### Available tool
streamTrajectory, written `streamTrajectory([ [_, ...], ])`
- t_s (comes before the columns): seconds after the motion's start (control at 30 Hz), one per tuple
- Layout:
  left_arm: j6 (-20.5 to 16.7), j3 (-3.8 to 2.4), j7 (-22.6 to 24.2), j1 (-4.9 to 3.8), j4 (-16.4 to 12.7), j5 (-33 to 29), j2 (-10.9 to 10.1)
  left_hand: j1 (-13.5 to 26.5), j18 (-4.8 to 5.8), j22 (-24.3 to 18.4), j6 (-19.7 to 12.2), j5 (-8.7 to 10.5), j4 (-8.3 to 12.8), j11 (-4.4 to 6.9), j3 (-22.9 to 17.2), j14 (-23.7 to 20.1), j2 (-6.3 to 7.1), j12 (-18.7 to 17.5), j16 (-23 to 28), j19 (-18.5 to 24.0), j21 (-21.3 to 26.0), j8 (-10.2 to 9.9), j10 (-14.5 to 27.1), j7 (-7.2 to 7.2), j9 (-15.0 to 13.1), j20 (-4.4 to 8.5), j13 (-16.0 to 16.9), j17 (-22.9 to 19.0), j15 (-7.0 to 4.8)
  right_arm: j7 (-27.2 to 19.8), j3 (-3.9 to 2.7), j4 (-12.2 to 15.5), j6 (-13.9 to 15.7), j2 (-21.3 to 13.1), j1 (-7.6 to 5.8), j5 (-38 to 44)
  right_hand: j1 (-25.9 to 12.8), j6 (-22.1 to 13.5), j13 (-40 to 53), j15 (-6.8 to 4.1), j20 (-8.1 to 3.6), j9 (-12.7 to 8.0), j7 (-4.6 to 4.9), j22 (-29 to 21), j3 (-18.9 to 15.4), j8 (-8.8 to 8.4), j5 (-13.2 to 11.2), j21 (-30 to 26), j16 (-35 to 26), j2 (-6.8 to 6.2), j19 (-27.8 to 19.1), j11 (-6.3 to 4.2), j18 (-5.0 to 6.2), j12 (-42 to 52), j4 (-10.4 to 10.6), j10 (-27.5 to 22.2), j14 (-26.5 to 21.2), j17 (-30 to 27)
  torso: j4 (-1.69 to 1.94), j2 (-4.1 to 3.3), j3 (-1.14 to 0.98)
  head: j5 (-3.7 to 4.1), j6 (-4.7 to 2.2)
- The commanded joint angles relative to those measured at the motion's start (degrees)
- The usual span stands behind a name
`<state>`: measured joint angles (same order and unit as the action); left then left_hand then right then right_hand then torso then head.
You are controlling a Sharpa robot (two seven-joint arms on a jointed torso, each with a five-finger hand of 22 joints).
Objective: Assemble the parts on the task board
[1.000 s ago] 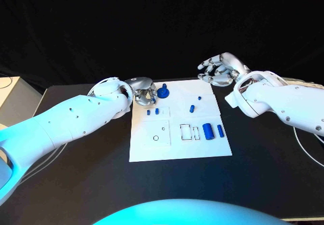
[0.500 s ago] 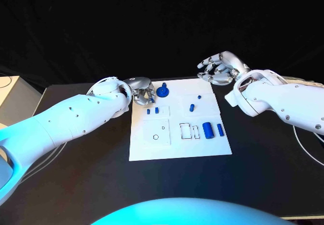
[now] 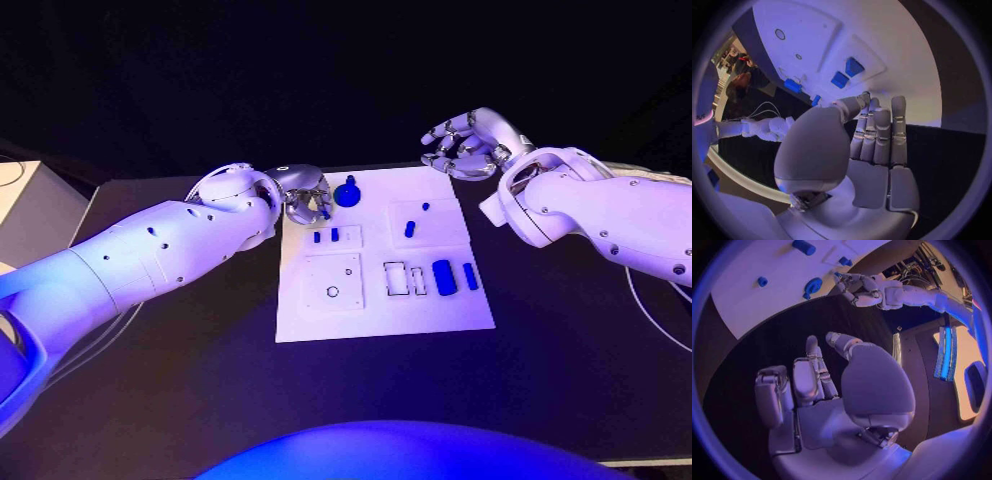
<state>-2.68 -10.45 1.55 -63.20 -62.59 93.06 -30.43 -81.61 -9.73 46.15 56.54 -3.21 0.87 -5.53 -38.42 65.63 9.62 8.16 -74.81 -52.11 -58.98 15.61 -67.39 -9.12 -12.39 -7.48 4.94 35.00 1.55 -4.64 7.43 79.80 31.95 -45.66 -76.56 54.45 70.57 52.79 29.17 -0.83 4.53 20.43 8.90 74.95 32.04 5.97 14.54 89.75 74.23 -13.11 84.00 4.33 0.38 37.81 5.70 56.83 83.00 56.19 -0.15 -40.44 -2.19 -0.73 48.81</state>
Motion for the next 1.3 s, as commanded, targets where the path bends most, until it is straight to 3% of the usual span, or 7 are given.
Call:
streamTrajectory([
  [0.03, 0.8, 0.03, 0.4, 0.04, -0.2, -0.4, 0.2, 0.6, -0.79, 0.1, 0.3, 0.33, 0.2, -0.06, -0.2, 0.1, -0.1, -0.3, 0.0, 0.0, -0.2, -0.1, -0.3, 0.02, -0.1, -0.19, 0.0, 0.0, 0.0, -0.6, -0.04, 0.1, 0.1, 0.0, -0.01, 0.1, -0.5, 0.1, -0.1, 0.15, 0.4, 0.1, 0.32, 15.1, 0.1, 0.27, 0.2, 0.3, -0.1, -0.05, 6.0, -0.1, -0.38, -0.4, 0.1, 0.1, 0.1, 0.0, -0.05, -0.03, -0.03, -0.05, 0.02],
  [0.7, 1.9, 0.33, -0.5, 0.0, 0.2, -0.4, 0.8, 1.0, -0.79, 0.1, 0.1, 0.34, 0.1, -0.21, -0.1, -0.4, 0.07, -0.8, 0.2, 0.3, -0.2, -0.5, -0.1, -0.11, 0.0, -0.27, -0.1, -0.8, 0.11, -0.6, -0.04, 0.1, 0.1, 0.0, -0.01, 0.1, -0.5, 0.1, -0.1, 0.15, 0.4, 0.1, 0.32, 15.1, 0.1, 0.27, 0.2, 0.3, -0.1, -0.05, 6.0, -0.1, -0.38, -0.4, 0.1, 0.1, 0.1, 0.0, -0.13, -0.1, -0.12, 0.12, 0.04],
  [1.3, 3.9, 0.77, -1.3, -0.01, 0.1, 0.6, 0.7, 1.2, -0.77, 0.2, 0.2, 0.34, 0.0, -0.23, 0.1, -1.1, 0.23, -0.9, 0.3, 0.6, -0.2, -0.5, -0.2, -0.09, 0.0, -0.37, 0.0, -1.4, 0.2, -0.6, -0.04, 0.0, 0.1, 0.0, -0.01, 0.1, -0.5, 0.1, -0.1, 0.15, 0.4, 0.1, 0.32, 15.1, 0.1, 0.27, 0.2, 0.3, -0.1, -0.05, 6.0, -0.1, -0.38, -0.4, 0.1, 0.1, 0.1, 0.0, -0.03, 0.01, 0.0, 0.29, 0.2],
])
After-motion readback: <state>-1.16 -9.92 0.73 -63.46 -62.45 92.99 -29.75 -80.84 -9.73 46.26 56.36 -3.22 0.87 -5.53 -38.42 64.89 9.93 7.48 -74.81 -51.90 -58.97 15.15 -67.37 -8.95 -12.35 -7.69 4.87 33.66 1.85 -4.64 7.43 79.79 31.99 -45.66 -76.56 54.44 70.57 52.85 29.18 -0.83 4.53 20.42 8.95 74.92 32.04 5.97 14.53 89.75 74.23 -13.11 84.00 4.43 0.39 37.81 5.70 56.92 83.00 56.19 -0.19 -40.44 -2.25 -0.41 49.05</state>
